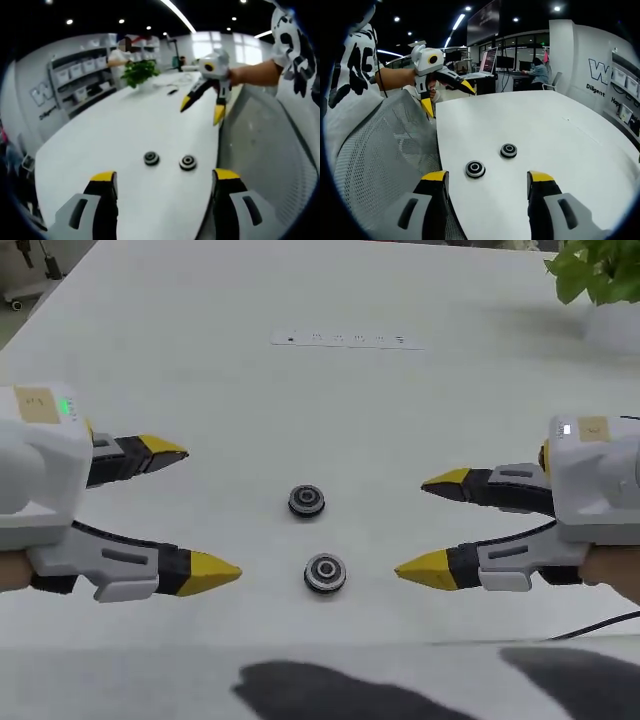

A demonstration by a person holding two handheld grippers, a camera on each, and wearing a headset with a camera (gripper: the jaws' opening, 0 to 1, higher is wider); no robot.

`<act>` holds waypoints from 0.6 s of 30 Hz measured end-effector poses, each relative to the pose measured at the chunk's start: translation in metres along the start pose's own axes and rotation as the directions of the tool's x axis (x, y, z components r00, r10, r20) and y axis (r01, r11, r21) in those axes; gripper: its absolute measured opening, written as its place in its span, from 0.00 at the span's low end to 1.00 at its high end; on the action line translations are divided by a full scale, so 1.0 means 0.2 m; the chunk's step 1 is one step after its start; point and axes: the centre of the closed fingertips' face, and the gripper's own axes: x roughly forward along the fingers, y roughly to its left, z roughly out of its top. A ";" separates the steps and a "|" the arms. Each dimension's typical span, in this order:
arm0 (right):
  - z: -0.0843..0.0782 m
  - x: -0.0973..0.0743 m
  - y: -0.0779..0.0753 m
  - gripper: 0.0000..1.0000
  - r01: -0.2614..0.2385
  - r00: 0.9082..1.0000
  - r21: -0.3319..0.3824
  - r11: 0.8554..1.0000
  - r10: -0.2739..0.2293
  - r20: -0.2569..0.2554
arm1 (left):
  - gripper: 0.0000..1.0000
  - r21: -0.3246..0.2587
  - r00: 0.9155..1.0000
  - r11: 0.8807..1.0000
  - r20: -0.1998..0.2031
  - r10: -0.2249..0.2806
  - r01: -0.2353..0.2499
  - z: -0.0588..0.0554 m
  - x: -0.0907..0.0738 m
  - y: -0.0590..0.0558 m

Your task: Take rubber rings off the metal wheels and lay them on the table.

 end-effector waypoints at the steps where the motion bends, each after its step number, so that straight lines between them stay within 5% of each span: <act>1: 0.00 0.00 0.00 0.60 -0.002 1.000 -0.002 1.000 0.002 -0.003 | 0.79 0.000 1.000 1.000 0.000 -0.001 0.001 0.00 0.00 0.00; 18: -0.04 0.06 -0.03 0.57 -0.037 0.999 -0.013 0.999 0.036 -0.027 | 0.77 0.023 0.999 0.999 -0.014 -0.043 0.043 0.02 0.10 -0.01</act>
